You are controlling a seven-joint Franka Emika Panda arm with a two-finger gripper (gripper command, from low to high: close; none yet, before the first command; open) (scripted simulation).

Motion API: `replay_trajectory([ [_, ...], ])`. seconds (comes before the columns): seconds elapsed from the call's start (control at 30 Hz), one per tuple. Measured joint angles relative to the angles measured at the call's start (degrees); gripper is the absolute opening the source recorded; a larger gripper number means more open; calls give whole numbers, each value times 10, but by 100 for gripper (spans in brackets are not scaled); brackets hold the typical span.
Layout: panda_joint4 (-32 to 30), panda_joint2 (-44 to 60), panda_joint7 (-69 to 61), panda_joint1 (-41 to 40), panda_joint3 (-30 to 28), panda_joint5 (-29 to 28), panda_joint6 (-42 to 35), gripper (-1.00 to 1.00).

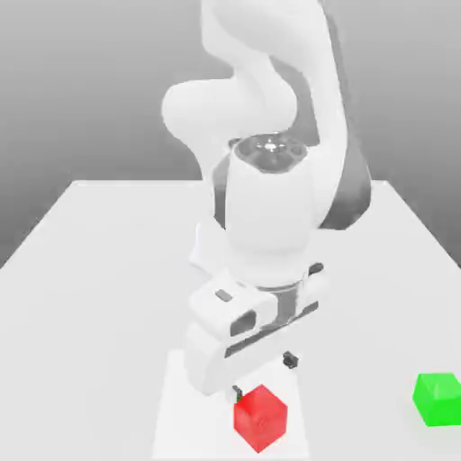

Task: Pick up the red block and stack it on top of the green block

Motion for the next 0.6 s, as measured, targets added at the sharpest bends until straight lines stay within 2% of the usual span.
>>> replay_trajectory([
  [0.07, 6, 42, -9, -9, 11, 11, 35, 0],
  [0.1, 7, 52, -10, -11, 14, 13, 43, -100],
  [0.33, 7, 50, -9, -12, 14, 11, 40, -100],
  [0.5, -6, -40, 9, -1, 1, -17, -36, -100],
  [0.6, 15, -51, -35, 35, 43, -35, -69, -100],
])
